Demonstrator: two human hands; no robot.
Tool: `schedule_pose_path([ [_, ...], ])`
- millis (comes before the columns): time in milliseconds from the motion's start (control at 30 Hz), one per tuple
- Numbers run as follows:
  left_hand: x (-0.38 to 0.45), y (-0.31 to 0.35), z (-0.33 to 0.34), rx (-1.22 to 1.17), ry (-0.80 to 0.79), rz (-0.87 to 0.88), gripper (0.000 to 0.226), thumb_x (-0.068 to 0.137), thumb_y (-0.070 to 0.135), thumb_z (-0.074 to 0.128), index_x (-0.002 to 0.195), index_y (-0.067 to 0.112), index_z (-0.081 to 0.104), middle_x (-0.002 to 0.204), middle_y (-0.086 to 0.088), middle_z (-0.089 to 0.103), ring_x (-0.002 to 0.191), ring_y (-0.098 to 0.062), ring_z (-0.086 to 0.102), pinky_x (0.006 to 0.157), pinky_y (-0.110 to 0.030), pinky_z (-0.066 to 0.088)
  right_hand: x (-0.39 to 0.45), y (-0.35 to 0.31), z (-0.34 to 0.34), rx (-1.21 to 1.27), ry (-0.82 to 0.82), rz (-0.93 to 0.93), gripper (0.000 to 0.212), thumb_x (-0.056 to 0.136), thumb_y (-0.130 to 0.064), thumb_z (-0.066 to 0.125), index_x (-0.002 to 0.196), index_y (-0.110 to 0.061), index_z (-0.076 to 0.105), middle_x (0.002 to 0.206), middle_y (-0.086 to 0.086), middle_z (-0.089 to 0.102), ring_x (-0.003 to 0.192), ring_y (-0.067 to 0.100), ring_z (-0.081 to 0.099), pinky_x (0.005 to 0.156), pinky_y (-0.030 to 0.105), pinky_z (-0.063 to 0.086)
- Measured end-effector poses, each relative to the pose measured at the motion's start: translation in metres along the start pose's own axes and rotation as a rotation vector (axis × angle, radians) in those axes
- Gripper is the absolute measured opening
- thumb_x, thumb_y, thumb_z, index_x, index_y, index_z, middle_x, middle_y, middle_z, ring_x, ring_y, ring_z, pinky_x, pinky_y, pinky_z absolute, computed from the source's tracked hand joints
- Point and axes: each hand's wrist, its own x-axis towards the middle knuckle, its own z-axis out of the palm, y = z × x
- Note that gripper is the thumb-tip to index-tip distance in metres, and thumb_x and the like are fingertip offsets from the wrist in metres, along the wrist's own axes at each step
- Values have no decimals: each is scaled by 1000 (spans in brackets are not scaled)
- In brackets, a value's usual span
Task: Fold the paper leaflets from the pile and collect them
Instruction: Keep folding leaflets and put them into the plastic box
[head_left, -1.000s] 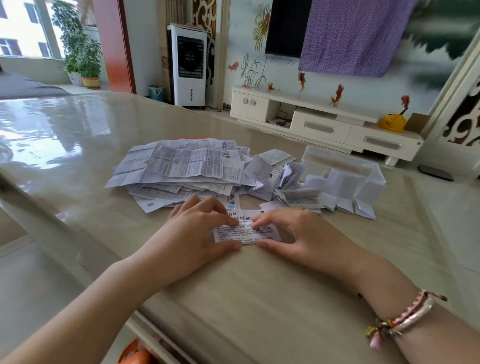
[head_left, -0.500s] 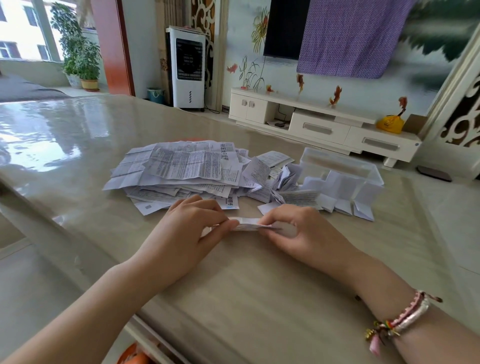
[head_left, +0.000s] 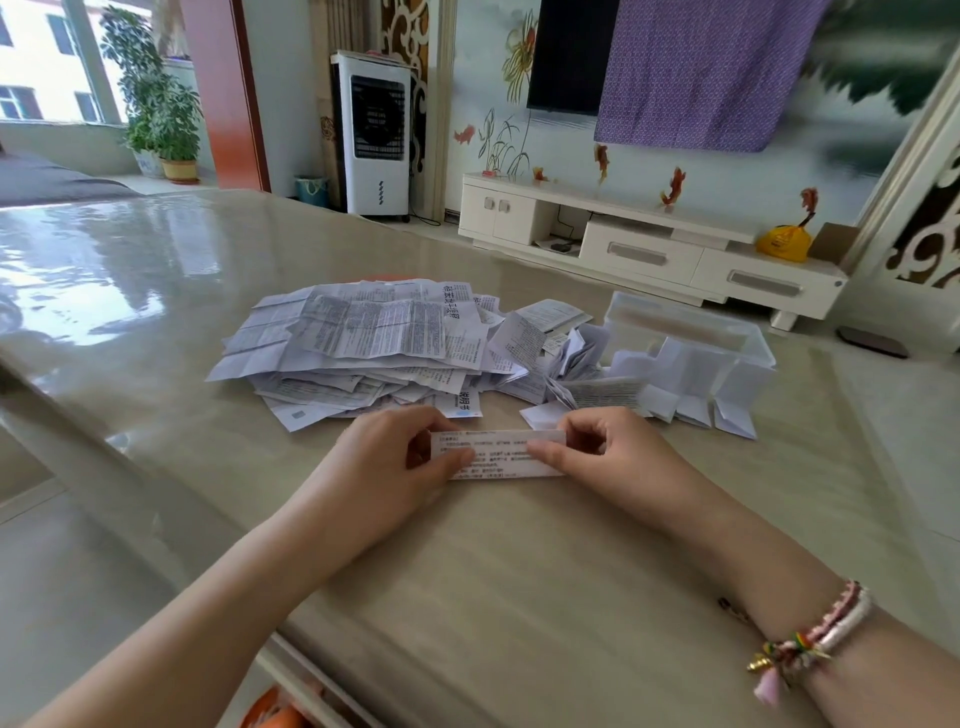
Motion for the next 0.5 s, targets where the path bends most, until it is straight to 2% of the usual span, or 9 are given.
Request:
schedule_pose_path([
  [67, 2, 1, 4, 51, 12, -53, 19, 87, 42, 64, 101, 29, 62, 72, 10, 54, 68, -5, 48, 65, -22, 35, 4, -1, 5, -90, 61, 36, 42, 83, -41, 70, 60, -19, 44, 55, -11, 37, 53, 6, 33, 55, 26, 28],
  [167, 2, 4, 12, 177, 36, -80, 28, 93, 44, 53, 116, 29, 49, 86, 11, 50, 99, -14, 50, 88, -30, 35, 5, -5, 14, -296, 106, 54, 42, 84, -43, 66, 63, -18, 40, 57, -7, 41, 57, 9, 38, 57, 29, 30],
  [233, -1, 8, 16, 263, 37, -76, 31, 96, 44, 44, 122, 28, 39, 106, 6, 56, 116, -18, 43, 96, -33, 29, 5, -7, 17, -390, 113, 68, 40, 87, -44, 61, 65, -19, 40, 62, -6, 45, 68, 15, 44, 62, 31, 31],
  [333, -2, 12, 18, 309, 20, -93, 29, 99, 41, 38, 123, 26, 34, 124, 5, 55, 122, -19, 38, 97, -34, 26, 5, -10, 20, -509, 107, 95, 40, 93, -44, 52, 66, -21, 36, 72, -8, 45, 85, 19, 44, 72, 31, 30],
  [500, -2, 16, 19, 328, 0, -115, 27, 100, 38, 36, 123, 26, 32, 124, 6, 55, 122, -20, 39, 98, -37, 26, 5, -16, 23, -594, 79, 98, 39, 98, -43, 42, 66, -24, 29, 93, -3, 50, 107, 23, 46, 82, 34, 28],
])
